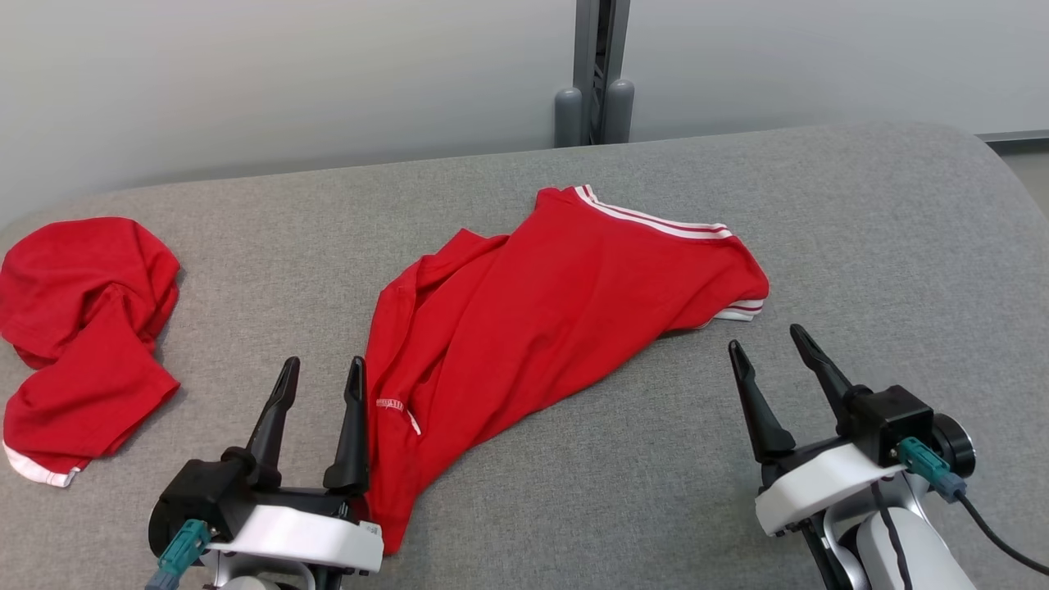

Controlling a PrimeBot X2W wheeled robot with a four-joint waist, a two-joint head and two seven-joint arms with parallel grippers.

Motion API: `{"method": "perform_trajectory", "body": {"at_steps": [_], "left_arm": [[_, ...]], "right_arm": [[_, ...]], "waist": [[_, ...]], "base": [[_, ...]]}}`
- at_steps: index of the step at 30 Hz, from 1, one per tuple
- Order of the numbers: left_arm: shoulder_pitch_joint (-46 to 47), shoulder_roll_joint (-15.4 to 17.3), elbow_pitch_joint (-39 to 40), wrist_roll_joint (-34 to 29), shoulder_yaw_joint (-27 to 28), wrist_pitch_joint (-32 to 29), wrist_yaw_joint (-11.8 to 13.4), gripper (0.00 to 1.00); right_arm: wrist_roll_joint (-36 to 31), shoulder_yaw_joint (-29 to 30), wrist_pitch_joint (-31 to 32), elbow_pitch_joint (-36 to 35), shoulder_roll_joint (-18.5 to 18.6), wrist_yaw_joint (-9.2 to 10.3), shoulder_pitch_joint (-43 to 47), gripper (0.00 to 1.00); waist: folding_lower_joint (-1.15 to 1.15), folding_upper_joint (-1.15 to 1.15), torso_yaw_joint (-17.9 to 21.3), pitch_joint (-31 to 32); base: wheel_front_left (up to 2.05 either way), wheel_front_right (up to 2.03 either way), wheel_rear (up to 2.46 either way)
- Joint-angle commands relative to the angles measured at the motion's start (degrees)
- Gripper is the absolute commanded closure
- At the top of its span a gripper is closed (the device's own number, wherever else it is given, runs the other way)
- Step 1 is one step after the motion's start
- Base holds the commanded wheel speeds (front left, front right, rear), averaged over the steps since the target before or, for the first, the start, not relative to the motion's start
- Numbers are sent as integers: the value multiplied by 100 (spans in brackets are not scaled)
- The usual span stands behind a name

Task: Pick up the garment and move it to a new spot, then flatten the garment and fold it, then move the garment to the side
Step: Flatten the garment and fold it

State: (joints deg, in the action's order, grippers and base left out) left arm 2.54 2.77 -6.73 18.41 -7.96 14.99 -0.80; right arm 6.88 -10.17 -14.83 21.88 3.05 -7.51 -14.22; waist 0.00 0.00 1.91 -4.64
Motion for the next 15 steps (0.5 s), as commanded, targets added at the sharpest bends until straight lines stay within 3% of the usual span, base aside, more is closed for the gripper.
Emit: {"method": "perform_trajectory", "body": {"at_steps": [1, 15], "left_arm": [[-30, 21, -10, 6, 8, 21, -21, 0], [19, 21, -86, -67, 41, 21, -73, 0]], "right_arm": [[-30, 30, -15, -61, -3, 4, 78, 0], [176, -66, 41, -293, -4, 4, 173, 0]], "waist": [[0, 0, 4, -10], [0, 0, 102, -104]], "base": [[0, 0, 0], [0, 0, 0]]}}
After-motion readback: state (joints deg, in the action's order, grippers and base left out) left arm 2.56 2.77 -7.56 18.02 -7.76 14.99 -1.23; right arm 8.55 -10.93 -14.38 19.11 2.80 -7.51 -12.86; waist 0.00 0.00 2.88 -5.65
